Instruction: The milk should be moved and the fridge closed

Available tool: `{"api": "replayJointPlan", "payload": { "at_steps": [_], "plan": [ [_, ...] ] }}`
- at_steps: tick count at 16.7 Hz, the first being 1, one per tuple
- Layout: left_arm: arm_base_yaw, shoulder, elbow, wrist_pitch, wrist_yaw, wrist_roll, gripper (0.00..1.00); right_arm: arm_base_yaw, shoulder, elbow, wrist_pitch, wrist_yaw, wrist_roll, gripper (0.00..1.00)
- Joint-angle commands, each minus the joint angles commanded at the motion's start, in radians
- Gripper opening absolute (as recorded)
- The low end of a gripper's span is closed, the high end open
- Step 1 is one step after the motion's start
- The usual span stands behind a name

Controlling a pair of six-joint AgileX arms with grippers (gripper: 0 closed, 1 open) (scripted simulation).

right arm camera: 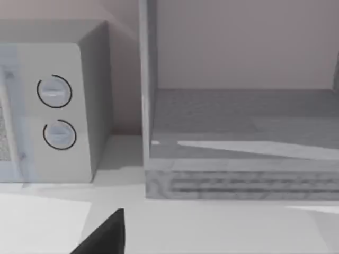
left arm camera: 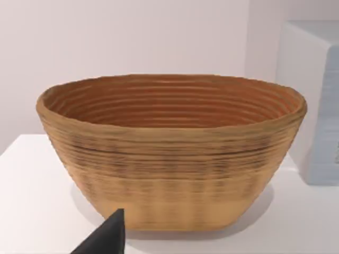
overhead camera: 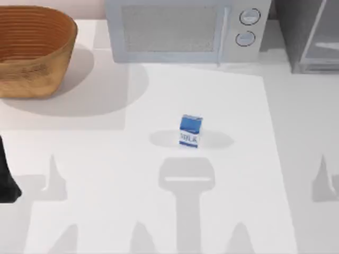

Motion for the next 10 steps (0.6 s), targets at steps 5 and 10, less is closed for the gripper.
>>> {"api": "replayJointPlan", "payload": {
  "at_steps": [5, 10],
  "plan": [
    [0.000, 0.000, 0.000, 0.000, 0.000, 0.000, 1.00, 0.069, 0.066, 0.004, 0.065, 0.069, 0.001, 1.00],
    [0.000, 0.000, 0.000, 0.000, 0.000, 0.000, 1.00, 0.359, 0.309, 0.010, 0.293, 0.358, 0.002, 1.00]
  ]
}}
